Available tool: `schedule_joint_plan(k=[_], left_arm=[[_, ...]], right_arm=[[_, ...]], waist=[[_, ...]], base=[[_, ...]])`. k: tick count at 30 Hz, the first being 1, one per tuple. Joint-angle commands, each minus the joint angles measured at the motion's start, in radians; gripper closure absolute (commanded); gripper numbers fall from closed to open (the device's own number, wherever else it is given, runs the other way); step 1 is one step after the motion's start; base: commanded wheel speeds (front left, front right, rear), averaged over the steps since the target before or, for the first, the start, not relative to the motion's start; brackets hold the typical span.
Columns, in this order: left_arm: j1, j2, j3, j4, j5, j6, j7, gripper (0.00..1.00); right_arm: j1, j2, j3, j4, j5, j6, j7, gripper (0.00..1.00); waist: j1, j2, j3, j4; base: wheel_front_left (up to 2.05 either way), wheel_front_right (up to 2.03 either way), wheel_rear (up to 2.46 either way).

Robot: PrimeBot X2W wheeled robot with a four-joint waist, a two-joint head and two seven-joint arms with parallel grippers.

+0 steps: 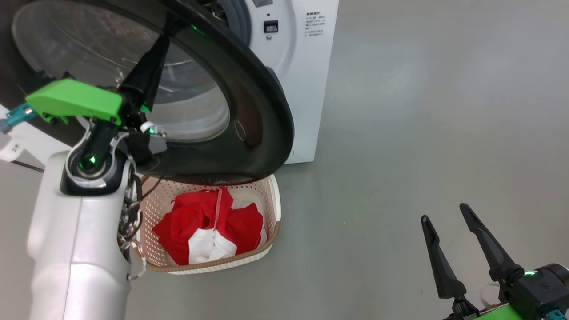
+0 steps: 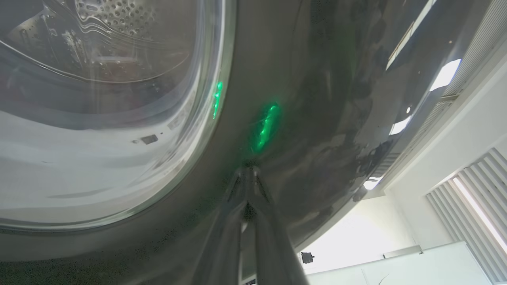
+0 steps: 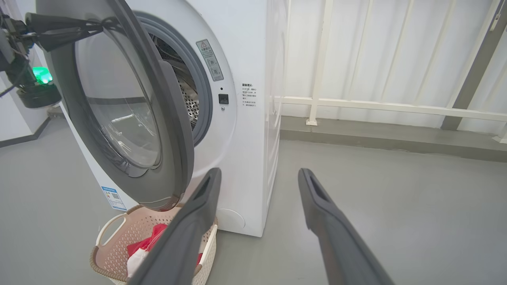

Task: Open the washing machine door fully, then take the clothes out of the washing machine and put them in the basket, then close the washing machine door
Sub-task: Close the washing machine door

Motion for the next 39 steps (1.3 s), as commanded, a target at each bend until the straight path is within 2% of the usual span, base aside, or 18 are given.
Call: schedule_joint_plan(k=[1, 17, 39], left_arm=[[-0.049, 0.027, 0.018, -0.012, 0.010, -0.020, -0.012, 1.00], [-0.155, 0.027, -0.017, 0.104, 0.014, -0.055, -0.081, 1.00], [-0.232, 0.026, -0.021, 0.207, 0.021, -0.113, -0.104, 1.00]], right_arm=[[-0.043, -0.016, 0.026, -0.023, -0.010, 0.005, -0.014, 0.00], [-0.072, -0.016, 0.037, -0.008, -0.006, 0.005, -0.027, 0.00], [-0.080, -0.016, 0.045, 0.009, -0.004, 0.005, -0.037, 0.00]], waist=[[0.0000, -0.0001, 0.015, -0.010], [0.0000, -0.0001, 0.063, -0.049], [0.0000, -0.0001, 0.075, -0.093]], base=[[0.00, 0.00, 0.00], [0.00, 0.00, 0.00], [0.00, 0.00, 0.00]])
